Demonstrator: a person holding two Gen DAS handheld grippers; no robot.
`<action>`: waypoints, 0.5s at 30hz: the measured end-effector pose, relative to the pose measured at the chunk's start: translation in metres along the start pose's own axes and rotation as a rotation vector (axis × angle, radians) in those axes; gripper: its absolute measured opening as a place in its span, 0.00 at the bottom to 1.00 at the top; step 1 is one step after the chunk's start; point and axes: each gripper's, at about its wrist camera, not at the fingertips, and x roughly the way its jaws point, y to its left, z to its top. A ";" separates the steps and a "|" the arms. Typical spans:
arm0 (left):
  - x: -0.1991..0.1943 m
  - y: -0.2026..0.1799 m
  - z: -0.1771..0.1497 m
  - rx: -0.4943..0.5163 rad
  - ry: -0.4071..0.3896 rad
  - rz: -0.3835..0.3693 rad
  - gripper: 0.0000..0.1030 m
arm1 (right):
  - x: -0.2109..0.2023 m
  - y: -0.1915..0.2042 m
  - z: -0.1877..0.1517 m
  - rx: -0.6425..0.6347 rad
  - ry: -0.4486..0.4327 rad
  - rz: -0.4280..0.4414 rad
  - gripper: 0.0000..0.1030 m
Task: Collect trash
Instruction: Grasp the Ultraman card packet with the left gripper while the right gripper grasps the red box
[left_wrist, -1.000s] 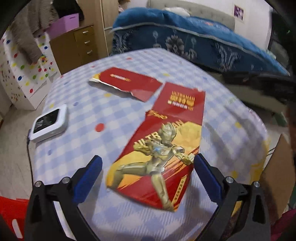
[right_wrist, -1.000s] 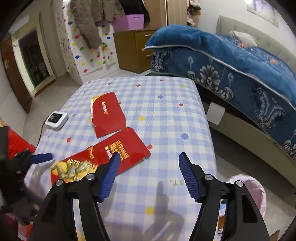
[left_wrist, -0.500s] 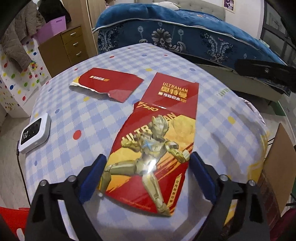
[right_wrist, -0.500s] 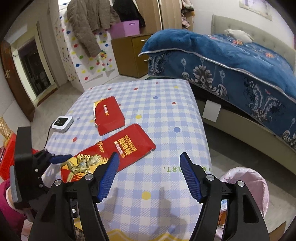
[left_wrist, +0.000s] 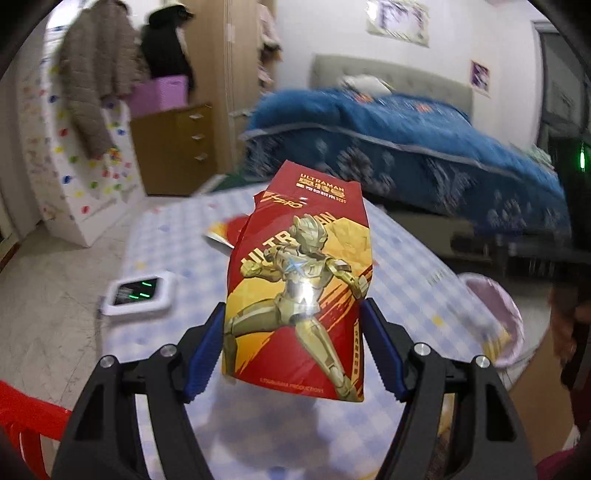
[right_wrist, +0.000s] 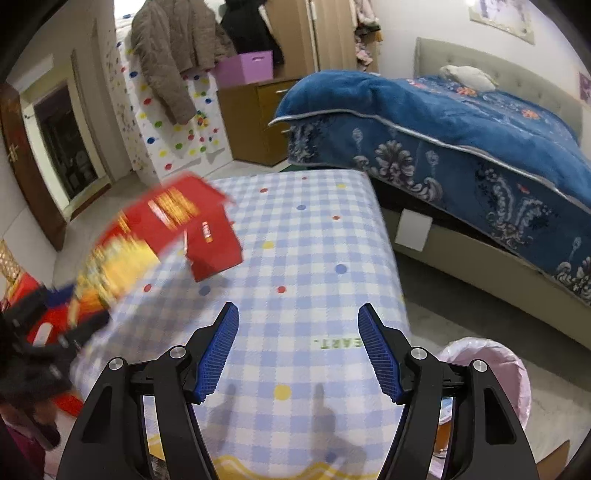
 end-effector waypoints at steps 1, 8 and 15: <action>-0.003 0.009 0.003 -0.025 -0.012 0.021 0.68 | 0.004 0.004 0.001 -0.010 0.005 0.007 0.65; -0.003 0.057 0.007 -0.133 -0.018 0.133 0.68 | 0.052 0.045 0.019 -0.113 0.054 0.079 0.82; 0.005 0.087 0.008 -0.189 -0.013 0.175 0.68 | 0.118 0.089 0.040 -0.233 0.108 0.125 0.85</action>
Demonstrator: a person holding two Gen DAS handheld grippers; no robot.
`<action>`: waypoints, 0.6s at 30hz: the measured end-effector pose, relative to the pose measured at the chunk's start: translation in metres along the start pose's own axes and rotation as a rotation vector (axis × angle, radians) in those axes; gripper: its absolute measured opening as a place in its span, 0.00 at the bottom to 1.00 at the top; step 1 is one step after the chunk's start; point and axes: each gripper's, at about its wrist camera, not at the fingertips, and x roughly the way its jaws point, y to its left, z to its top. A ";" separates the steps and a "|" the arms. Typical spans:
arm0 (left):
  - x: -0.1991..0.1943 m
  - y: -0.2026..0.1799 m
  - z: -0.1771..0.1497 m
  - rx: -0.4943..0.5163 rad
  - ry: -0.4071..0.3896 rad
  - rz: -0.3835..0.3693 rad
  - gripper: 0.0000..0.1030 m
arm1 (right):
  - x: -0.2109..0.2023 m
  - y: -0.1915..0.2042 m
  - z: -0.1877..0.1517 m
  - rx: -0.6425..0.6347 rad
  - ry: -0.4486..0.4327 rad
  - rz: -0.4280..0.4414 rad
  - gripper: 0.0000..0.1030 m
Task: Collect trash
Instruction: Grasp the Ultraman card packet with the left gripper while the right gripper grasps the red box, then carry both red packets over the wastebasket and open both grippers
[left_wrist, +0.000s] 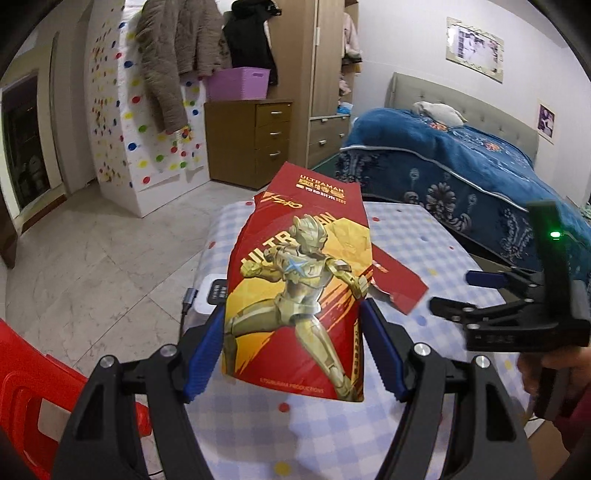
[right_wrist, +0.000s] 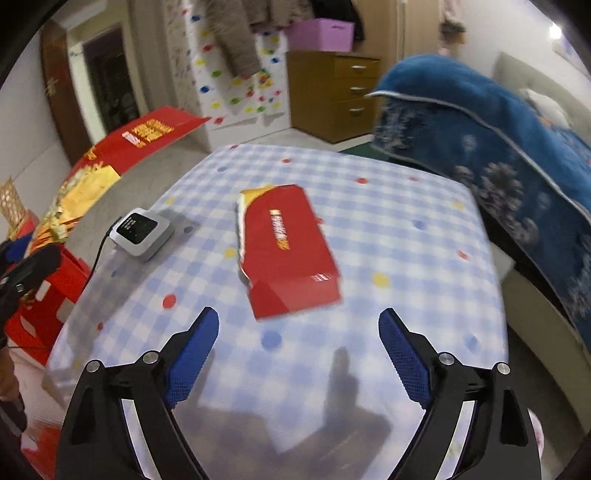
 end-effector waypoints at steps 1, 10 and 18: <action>0.002 0.003 0.000 -0.004 0.002 0.001 0.68 | 0.010 0.002 0.005 -0.006 0.011 0.007 0.85; 0.015 0.017 0.005 -0.041 0.017 0.013 0.68 | 0.067 0.000 0.033 -0.009 0.071 0.023 0.85; 0.018 0.019 0.003 -0.057 0.033 0.019 0.68 | 0.071 0.008 0.034 -0.089 0.076 0.011 0.76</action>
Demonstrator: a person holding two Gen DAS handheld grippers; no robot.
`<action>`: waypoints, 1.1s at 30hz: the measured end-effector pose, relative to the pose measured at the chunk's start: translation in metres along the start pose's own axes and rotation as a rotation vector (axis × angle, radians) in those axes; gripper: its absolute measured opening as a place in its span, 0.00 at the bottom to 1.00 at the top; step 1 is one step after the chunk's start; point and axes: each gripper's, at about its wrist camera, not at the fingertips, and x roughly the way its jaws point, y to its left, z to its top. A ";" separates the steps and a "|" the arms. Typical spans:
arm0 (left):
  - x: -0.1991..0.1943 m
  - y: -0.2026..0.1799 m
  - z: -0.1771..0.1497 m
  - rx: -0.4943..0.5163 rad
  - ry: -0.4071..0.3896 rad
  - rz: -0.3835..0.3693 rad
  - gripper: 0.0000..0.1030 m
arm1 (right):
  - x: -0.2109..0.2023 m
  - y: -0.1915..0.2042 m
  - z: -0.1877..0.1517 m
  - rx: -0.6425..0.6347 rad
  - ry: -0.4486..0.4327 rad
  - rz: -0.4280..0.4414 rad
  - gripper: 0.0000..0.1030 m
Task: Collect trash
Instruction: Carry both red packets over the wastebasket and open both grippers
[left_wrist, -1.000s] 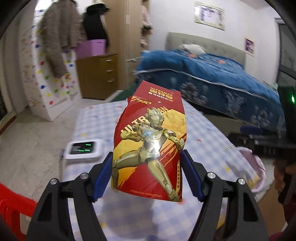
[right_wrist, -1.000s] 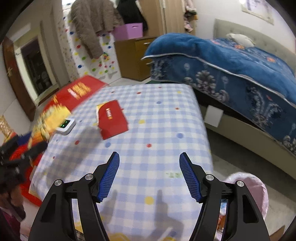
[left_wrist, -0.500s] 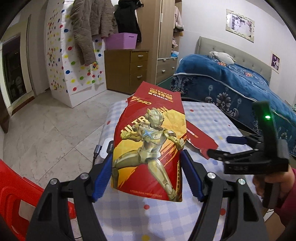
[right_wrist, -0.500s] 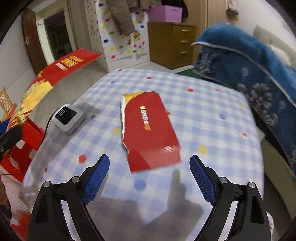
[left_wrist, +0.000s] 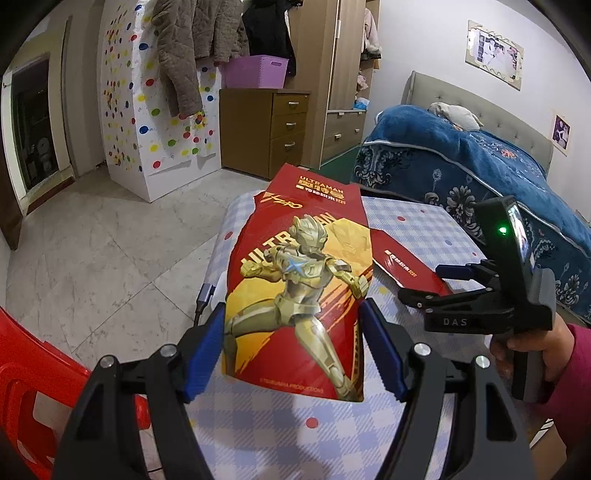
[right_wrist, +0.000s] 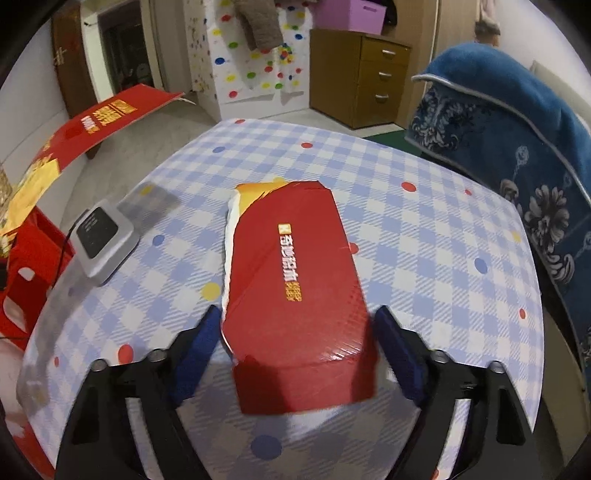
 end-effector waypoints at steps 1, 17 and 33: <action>-0.002 -0.001 -0.001 -0.001 0.001 0.000 0.68 | -0.002 0.001 -0.002 -0.005 0.003 0.000 0.76; -0.030 -0.057 -0.032 0.068 0.030 -0.112 0.68 | -0.155 -0.017 -0.100 0.219 -0.143 -0.044 0.75; -0.052 -0.184 -0.055 0.288 0.050 -0.293 0.68 | -0.239 -0.078 -0.201 0.465 -0.214 -0.189 0.76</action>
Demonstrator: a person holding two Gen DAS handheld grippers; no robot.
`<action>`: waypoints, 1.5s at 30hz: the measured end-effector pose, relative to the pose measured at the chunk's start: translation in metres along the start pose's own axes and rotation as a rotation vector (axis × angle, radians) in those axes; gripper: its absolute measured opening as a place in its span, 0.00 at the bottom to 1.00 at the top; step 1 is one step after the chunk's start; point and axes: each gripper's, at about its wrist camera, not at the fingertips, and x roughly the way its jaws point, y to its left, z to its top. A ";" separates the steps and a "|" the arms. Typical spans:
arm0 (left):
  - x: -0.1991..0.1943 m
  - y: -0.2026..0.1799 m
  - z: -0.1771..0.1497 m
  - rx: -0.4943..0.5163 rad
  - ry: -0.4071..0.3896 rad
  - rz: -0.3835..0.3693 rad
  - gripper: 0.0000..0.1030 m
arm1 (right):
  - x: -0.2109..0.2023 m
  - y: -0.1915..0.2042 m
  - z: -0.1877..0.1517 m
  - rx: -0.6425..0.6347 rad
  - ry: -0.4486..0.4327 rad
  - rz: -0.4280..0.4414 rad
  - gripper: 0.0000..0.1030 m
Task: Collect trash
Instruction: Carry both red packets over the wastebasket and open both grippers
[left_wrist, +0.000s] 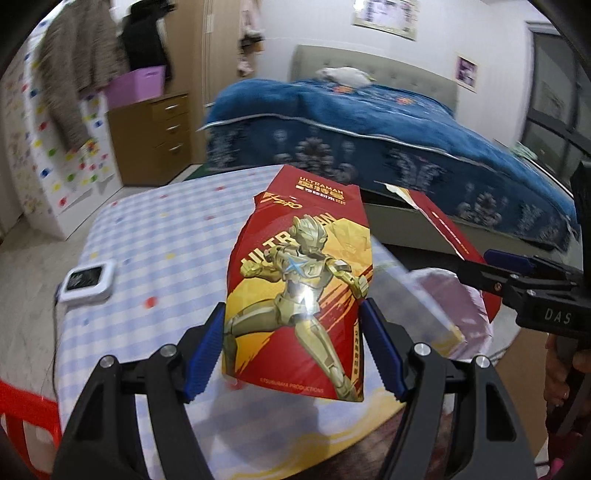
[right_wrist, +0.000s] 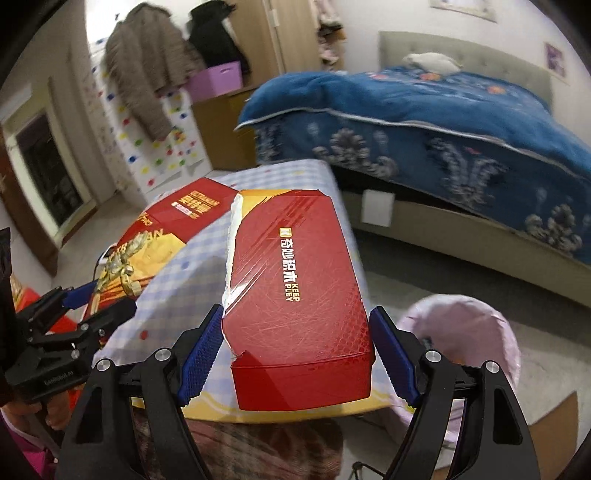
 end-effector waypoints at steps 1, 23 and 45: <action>0.002 -0.011 0.003 0.022 -0.003 -0.014 0.68 | -0.006 -0.007 -0.001 0.012 -0.008 -0.010 0.76; 0.078 -0.189 0.011 0.343 0.100 -0.228 0.69 | -0.056 -0.163 -0.064 0.310 -0.004 -0.278 0.76; 0.119 -0.199 0.014 0.347 0.151 -0.189 0.93 | -0.030 -0.223 -0.071 0.491 0.033 -0.279 0.84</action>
